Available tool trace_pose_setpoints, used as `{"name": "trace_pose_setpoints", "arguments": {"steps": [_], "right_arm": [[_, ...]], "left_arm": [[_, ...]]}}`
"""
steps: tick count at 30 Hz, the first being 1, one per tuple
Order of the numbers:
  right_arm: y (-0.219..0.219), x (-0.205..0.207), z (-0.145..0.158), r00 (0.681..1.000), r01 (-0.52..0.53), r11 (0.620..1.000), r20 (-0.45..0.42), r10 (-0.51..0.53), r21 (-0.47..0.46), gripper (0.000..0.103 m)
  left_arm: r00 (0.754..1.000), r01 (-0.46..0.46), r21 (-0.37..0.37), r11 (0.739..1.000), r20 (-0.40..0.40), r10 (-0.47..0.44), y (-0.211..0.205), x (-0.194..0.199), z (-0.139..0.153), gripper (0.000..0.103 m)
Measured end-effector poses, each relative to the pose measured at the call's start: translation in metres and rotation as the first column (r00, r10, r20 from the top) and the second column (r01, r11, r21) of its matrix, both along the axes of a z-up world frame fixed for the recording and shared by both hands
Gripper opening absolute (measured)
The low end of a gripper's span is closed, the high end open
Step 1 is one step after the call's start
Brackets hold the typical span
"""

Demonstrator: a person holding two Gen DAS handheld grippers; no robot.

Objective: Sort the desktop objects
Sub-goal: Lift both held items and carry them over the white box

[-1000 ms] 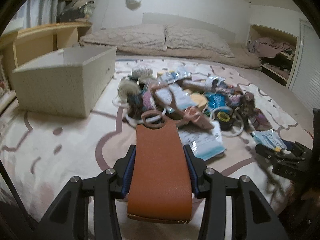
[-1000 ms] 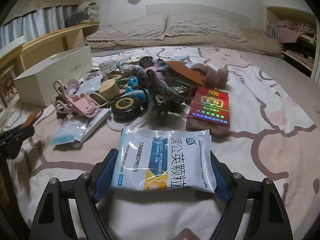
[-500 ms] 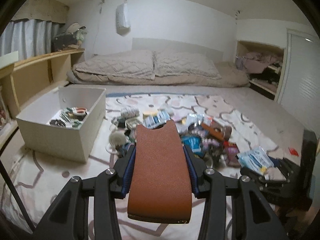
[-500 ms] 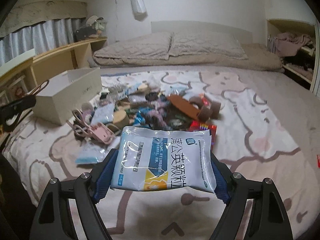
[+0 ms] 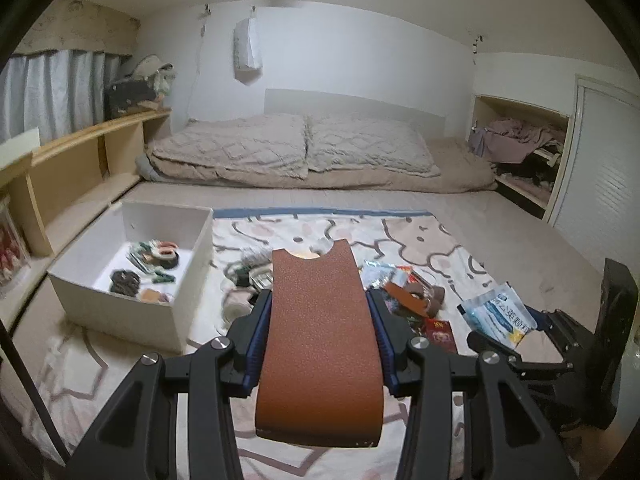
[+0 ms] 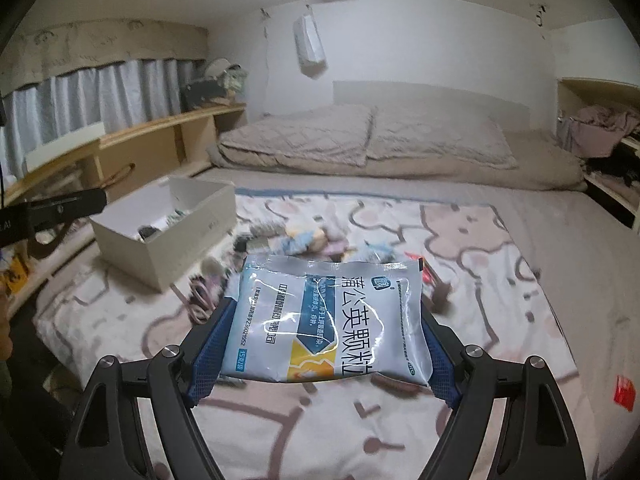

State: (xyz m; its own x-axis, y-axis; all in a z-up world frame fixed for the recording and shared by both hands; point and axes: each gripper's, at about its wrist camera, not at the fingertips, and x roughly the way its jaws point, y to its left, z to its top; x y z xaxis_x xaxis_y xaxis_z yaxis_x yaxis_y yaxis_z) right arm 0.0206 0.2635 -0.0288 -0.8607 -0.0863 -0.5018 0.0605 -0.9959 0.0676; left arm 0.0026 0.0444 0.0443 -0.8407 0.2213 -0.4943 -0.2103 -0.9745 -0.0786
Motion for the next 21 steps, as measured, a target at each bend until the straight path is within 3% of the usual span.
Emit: {"name": "trace_pose_setpoints", "arguments": {"steps": [11,21], "right_arm": [[-0.039,-0.043,0.043,0.994,-0.096,0.995,-0.045,0.097,0.03,0.084],[-0.08,-0.11,0.057,0.98,-0.195,0.981,-0.048,0.195,0.001,0.084]], "left_arm": [[0.996,-0.041,-0.08,0.996,-0.082,0.035,-0.035,-0.025,0.032,0.045],[0.995,-0.086,-0.088,0.992,-0.06,0.081,-0.075,-0.084,0.03,0.045]]}}
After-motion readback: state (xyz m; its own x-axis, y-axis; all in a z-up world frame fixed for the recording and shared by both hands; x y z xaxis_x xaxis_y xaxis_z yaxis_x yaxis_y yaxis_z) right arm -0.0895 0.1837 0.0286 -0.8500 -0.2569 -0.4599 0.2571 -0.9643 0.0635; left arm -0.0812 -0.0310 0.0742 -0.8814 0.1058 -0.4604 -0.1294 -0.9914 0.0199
